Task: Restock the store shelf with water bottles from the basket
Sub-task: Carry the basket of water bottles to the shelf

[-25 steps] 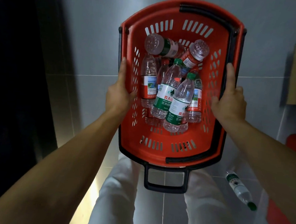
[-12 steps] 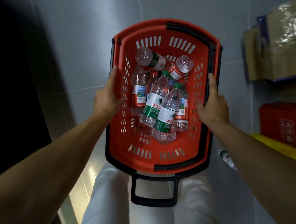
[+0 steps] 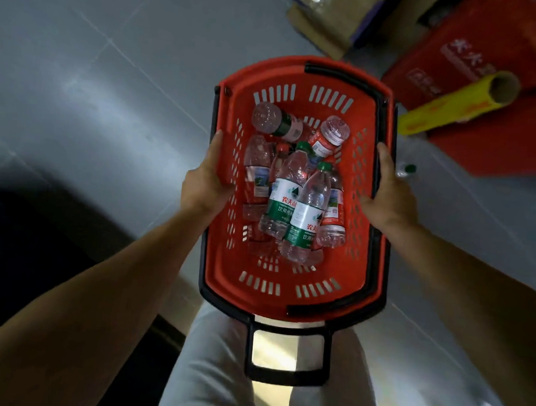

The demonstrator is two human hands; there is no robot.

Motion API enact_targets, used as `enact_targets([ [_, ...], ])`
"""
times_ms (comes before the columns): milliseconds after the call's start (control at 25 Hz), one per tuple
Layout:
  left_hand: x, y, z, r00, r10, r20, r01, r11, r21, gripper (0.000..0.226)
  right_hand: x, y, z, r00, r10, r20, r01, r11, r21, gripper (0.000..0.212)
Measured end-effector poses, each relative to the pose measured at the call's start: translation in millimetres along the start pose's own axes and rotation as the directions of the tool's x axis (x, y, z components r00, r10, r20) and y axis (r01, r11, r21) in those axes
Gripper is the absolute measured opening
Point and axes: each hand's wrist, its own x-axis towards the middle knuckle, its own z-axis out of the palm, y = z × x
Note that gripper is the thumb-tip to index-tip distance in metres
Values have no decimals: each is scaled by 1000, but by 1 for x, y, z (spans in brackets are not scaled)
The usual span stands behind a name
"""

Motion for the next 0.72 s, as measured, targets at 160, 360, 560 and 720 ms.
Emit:
enact_targets([
  [160, -40, 61, 23, 980, 169, 101, -183, 972, 148, 91, -63, 78, -16, 988, 136, -72, -120, 973, 198, 101],
  [360, -104, 126, 85, 902, 357, 244, -420, 858, 295, 93, -154, 188, -9, 939, 298, -173, -196, 875, 443, 101],
  [560, -160, 180, 160, 763, 495, 416, -638, 683, 356, 93, -240, 270, 10, 854, 480, -198, -290, 757, 585, 93],
  [720, -195, 207, 235, 655, 513, 555, -747, 553, 369, 99, -294, 331, 42, 767, 626, -142, -396, 635, 663, 93],
])
